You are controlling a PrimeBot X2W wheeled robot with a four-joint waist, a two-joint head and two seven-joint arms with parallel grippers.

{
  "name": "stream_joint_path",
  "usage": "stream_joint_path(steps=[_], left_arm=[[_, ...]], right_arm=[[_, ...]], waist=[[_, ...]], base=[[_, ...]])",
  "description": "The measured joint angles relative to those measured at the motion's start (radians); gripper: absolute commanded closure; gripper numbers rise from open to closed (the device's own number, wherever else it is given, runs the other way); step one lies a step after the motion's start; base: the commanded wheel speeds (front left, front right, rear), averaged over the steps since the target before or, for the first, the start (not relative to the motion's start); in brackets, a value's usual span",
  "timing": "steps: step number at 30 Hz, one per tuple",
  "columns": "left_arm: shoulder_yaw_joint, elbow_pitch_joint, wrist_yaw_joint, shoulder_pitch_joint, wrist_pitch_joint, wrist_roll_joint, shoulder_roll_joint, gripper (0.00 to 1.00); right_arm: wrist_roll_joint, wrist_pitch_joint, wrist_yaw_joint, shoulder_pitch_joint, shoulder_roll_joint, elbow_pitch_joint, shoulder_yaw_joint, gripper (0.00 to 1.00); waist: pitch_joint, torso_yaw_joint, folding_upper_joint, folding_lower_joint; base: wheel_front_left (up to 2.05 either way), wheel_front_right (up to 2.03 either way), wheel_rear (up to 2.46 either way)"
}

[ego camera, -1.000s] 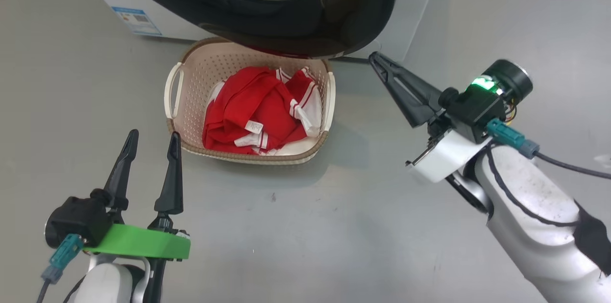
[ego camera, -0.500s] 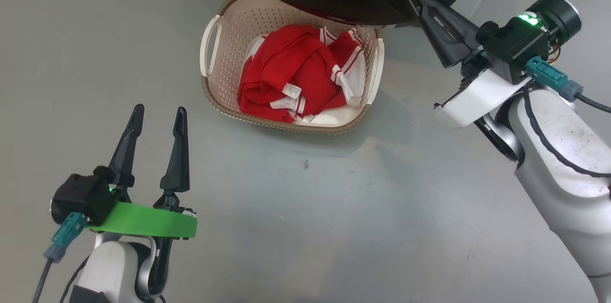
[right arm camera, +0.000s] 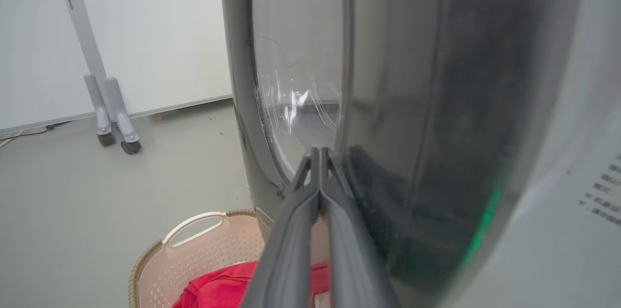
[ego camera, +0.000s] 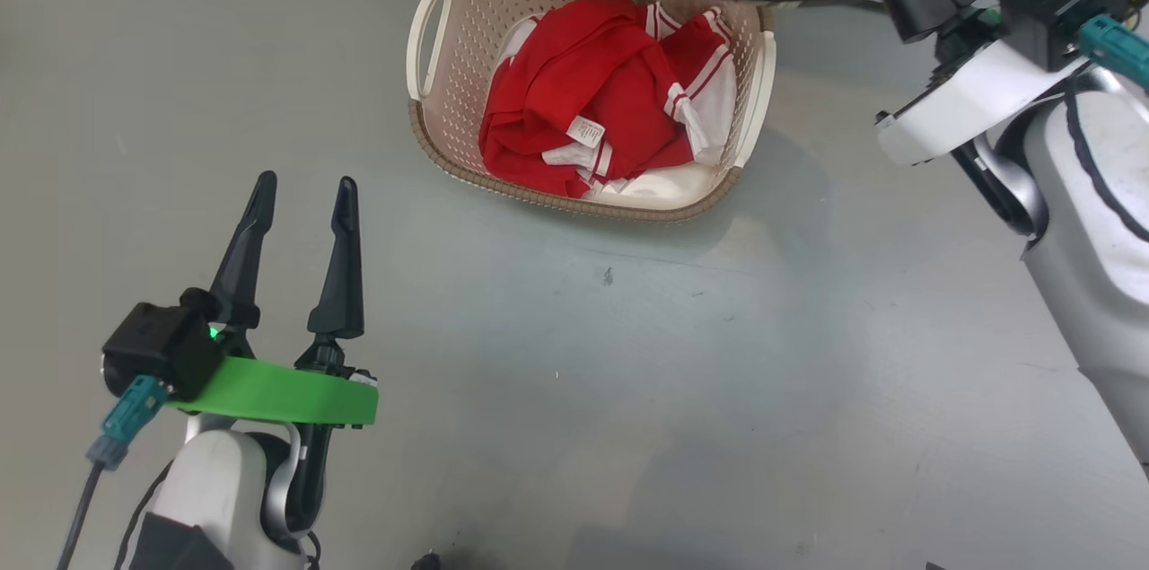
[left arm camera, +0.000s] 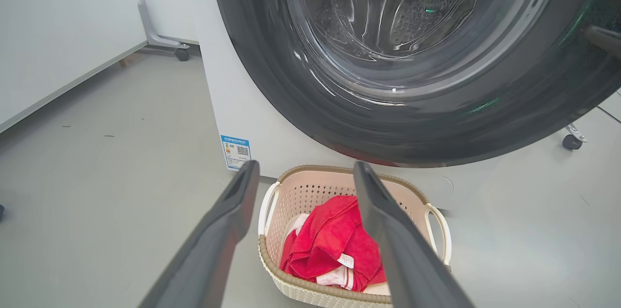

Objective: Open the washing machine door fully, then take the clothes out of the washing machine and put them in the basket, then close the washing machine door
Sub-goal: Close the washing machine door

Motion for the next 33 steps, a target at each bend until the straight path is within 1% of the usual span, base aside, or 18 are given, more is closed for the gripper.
stream_joint_path(steps=[3,10,15,21,24,28,31,33], left_arm=[[-0.007,0.002,0.0,-0.007,0.0,-0.002,-0.004,0.0],[-0.012,0.006,0.0,-0.016,0.0,-0.006,-0.006,0.0],[-0.012,0.005,0.0,-0.034,0.0,-0.012,-0.007,0.0],[-0.029,0.005,0.0,-0.051,0.0,-0.015,-0.01,0.0],[-0.035,0.01,0.0,-0.054,0.0,-0.021,-0.011,0.0],[-0.044,0.012,0.0,-0.055,0.0,-0.031,-0.011,0.0],[-0.045,0.011,0.0,-0.057,0.0,-0.031,-0.012,0.0],[-0.051,0.012,0.0,-0.058,0.0,-0.038,-0.012,0.0]], right_arm=[[0.005,0.0,0.0,-0.012,-0.014,0.013,-0.012,1.0],[0.008,0.0,-0.001,-0.068,-0.02,0.029,-0.031,1.0],[0.008,0.005,-0.001,-0.13,-0.023,0.033,-0.044,1.0],[0.006,0.011,-0.003,-0.186,-0.041,0.049,-0.064,1.0],[0.006,0.011,-0.018,-0.207,-0.046,0.064,-0.08,1.0],[-0.002,0.014,-0.021,-0.24,-0.049,0.079,-0.09,1.0],[-0.003,0.013,-0.037,-0.257,-0.042,0.088,-0.095,1.0],[-0.004,0.012,-0.041,-0.262,-0.04,0.094,-0.102,1.0]], waist=[[0.009,0.009,0.0,0.0],[0.035,0.019,0.0001,0.0],[0.058,0.023,0.0,0.0],[0.085,0.029,0.0,0.0],[0.093,0.033,0.0,0.0],[0.103,0.036,0.0001,0.0],[0.109,0.034,0.0,0.0],[0.112,0.033,0.0,0.0]], base=[[0.0,0.0,0.0],[0.0,0.0,0.0],[0.0,0.0,0.0],[0.0,0.0,0.0],[0.0,0.0,0.0],[0.0,0.0,0.0],[0.0,0.0,0.0],[0.0,0.0,0.0]])
